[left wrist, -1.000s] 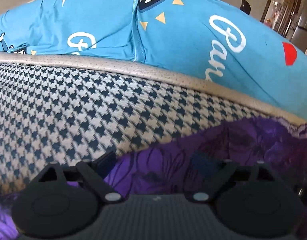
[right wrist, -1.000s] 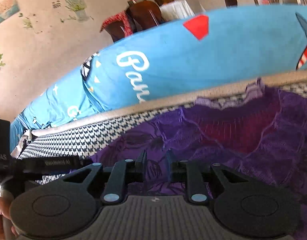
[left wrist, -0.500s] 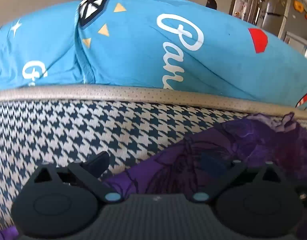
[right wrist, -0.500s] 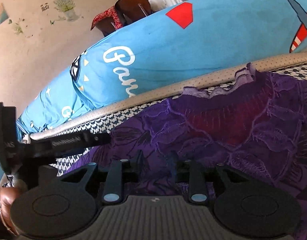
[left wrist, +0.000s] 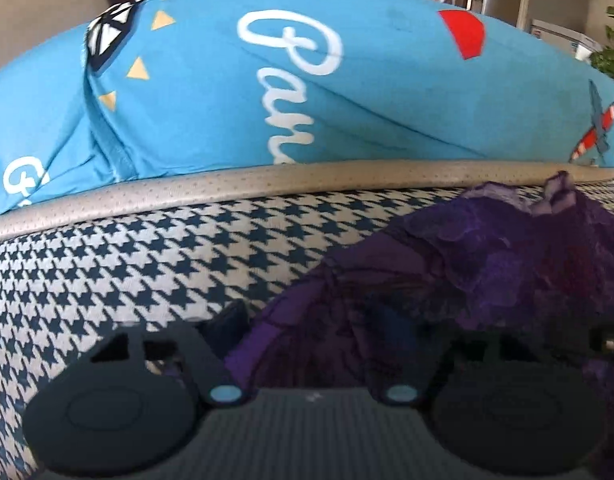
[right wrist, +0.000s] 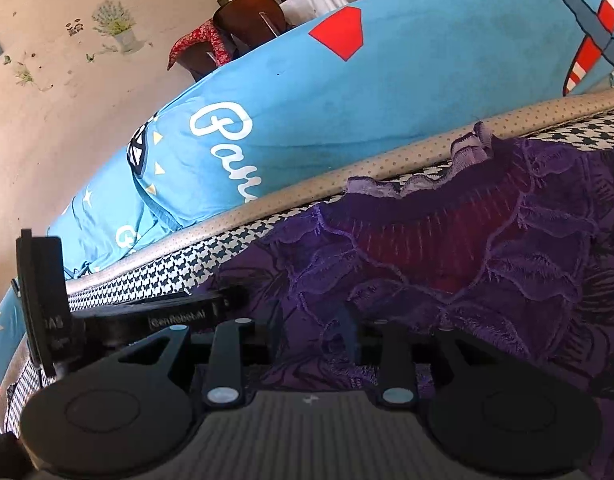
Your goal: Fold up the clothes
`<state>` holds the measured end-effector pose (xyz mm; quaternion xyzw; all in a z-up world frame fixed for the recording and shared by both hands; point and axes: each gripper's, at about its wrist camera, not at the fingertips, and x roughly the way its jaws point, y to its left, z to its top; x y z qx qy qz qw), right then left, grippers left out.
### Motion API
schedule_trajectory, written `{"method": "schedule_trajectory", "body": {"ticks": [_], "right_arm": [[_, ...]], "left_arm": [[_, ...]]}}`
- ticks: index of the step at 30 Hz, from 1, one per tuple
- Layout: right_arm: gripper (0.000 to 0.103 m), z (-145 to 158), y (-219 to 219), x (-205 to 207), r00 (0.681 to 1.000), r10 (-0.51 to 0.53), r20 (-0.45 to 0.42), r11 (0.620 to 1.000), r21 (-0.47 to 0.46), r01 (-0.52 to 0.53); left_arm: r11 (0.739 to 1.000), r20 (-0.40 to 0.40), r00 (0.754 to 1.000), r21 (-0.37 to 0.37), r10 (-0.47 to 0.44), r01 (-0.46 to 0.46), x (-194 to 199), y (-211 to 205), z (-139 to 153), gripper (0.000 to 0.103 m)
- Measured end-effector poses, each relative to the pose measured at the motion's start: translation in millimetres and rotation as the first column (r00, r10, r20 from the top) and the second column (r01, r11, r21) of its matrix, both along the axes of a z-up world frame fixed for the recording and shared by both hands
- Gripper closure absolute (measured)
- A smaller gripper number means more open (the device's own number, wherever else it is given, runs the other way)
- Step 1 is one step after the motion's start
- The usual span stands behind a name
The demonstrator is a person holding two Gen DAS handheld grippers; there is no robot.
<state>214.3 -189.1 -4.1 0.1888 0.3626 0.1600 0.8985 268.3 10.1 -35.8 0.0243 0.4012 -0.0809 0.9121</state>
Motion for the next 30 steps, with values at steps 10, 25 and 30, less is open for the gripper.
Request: {"method": "schedule_trajectory", "body": {"ticks": [10, 25, 30], "right_arm": [[0.069, 2, -2, 0, 1.000, -0.012, 0.008, 1.000, 0.007, 0.011], [0.061, 2, -6, 6, 1.000, 0.003, 0.008, 0.998, 0.065, -0.003], [0.055, 7, -3, 8, 0.998, 0.038, 0.042, 0.994, 0.099, -0.042]], "left_arm": [[0.999, -0.015, 0.999, -0.019, -0.034, 0.034, -12, -7, 7, 0.068], [0.973, -0.017, 0.977, -0.097, -0.214, 0.211, -43, -17, 11, 0.068], [0.965, -0.013, 0.966, -0.061, -0.257, 0.256, -55, -28, 8, 0.062]]}}
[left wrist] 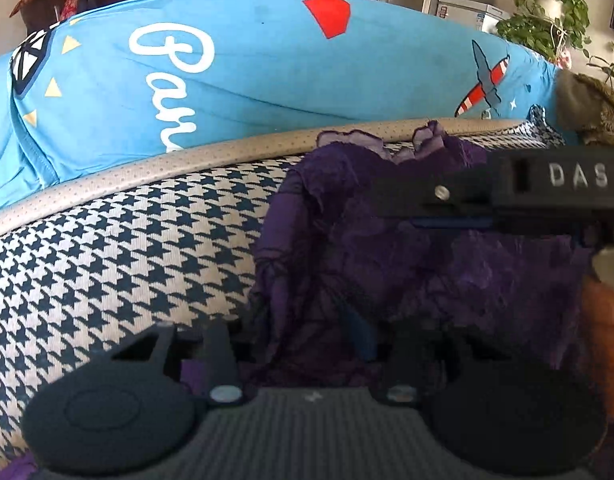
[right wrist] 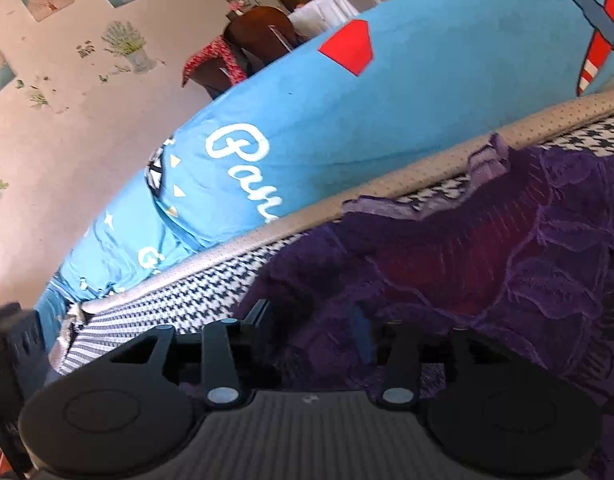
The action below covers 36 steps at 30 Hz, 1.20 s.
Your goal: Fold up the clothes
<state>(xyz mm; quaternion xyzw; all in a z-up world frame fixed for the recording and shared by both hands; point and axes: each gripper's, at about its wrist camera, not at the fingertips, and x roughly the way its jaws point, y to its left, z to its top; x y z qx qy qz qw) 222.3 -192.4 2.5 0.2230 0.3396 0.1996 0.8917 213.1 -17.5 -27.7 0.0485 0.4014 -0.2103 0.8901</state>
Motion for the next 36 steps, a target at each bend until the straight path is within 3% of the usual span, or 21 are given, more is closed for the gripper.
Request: {"method": "schedule_trajectory", "body": {"ticks": [4, 10, 19, 23, 24, 28, 32, 36], "right_arm": [[0.054, 0, 6, 2, 0.999, 0.032, 0.008, 0.999, 0.007, -0.032], [0.052, -3, 12, 4, 0.998, 0.068, 0.005, 0.997, 0.038, -0.068], [0.049, -9, 18, 7, 0.998, 0.050, -0.026, 0.998, -0.026, -0.050], [0.049, -17, 15, 9, 0.998, 0.010, -0.057, 0.997, -0.078, -0.014], [0.053, -19, 13, 9, 0.998, 0.001, -0.063, 0.997, -0.078, -0.006], [0.087, -24, 5, 11, 0.997, -0.016, -0.076, 0.998, -0.056, 0.012], [0.093, -23, 2, 10, 0.999, -0.002, -0.049, 1.000, -0.023, 0.001], [0.093, -13, -1, 12, 1.000, 0.030, 0.009, 0.997, 0.070, -0.030]], "left_arm": [[1.000, 0.007, 1.000, 0.003, -0.014, 0.014, -7, -3, 2, 0.058], [0.989, 0.040, 0.992, 0.092, -0.117, 0.113, -28, -21, 2, 0.053], [0.971, 0.041, 0.980, 0.151, -0.196, 0.188, -48, -33, 1, 0.047], [0.974, 0.030, 0.980, 0.116, -0.198, 0.194, -46, -30, 5, 0.045], [0.976, 0.027, 0.980, 0.105, -0.195, 0.192, -45, -28, 6, 0.044], [0.981, 0.031, 0.983, 0.071, -0.181, 0.179, -42, -22, 13, 0.041], [0.987, 0.064, 0.988, 0.086, -0.144, 0.138, -39, -17, 19, 0.033], [0.995, 0.100, 0.993, 0.084, -0.068, 0.060, -27, -11, 24, 0.023]]}}
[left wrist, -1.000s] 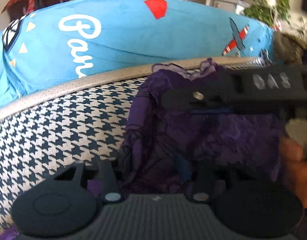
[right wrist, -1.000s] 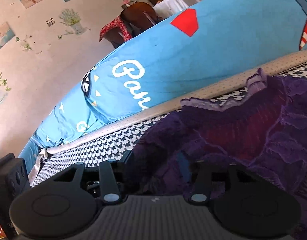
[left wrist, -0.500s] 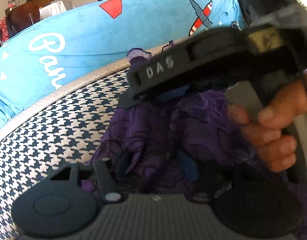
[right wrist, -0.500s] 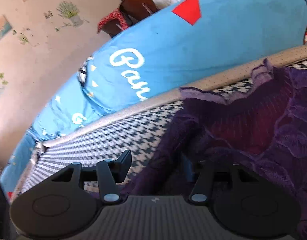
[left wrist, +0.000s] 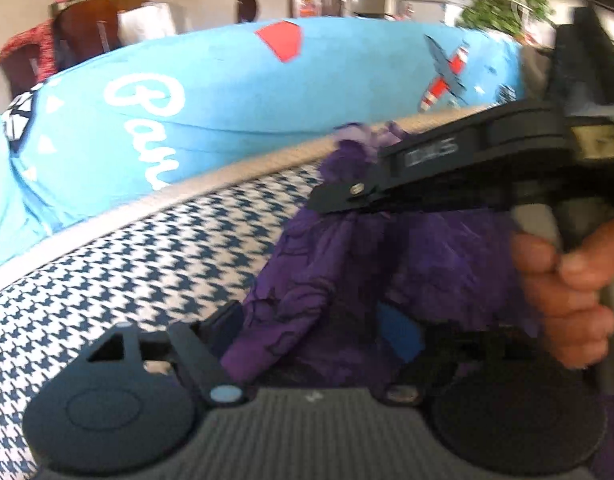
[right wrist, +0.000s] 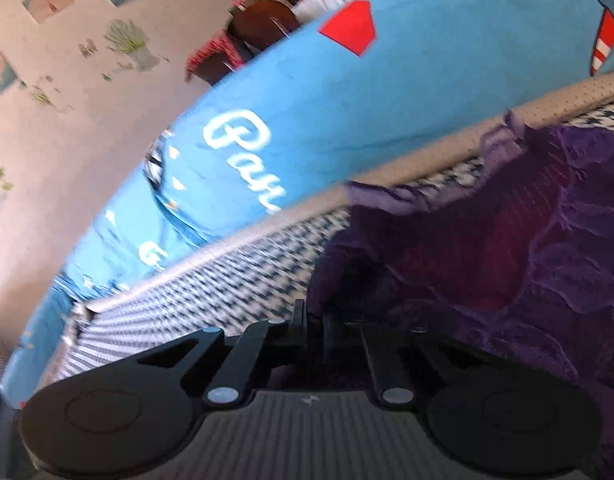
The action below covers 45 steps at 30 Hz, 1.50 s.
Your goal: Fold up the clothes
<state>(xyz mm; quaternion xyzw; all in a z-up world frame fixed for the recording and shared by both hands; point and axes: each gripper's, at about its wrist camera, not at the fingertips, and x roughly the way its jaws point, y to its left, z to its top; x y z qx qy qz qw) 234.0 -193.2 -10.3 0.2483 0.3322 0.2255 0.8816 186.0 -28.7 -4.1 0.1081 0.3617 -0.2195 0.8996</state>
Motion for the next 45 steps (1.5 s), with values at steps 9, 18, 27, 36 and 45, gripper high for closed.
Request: {"method": "schedule_trajectory", "body": {"ticks": [9, 18, 27, 36, 45], "right_arm": [[0.093, 23, 10, 8, 0.991, 0.033, 0.127, 0.998, 0.057, -0.040], [0.094, 38, 24, 21, 0.976, 0.052, 0.212, 0.997, 0.037, -0.062], [0.094, 33, 51, 40, 0.962, 0.074, 0.263, 0.993, 0.070, -0.095], [0.084, -4, 50, 65, 0.990, 0.091, 0.109, 0.993, 0.068, -0.098], [0.080, 34, 20, 58, 0.978, 0.116, 0.173, 0.993, -0.033, -0.112]], "left_arm": [[0.984, -0.026, 0.988, -0.084, 0.153, -0.155, 37, 19, 4, 0.028], [0.954, 0.003, 0.957, -0.081, 0.291, -0.290, 69, 17, 5, 0.061], [0.895, 0.000, 0.896, -0.023, 0.445, -0.445, 82, 24, -4, 0.052], [0.814, -0.107, 0.811, -0.023, 0.576, -0.581, 97, 50, -24, 0.018], [0.726, -0.222, 0.731, -0.118, 0.646, -0.677, 98, 85, -23, 0.014]]}}
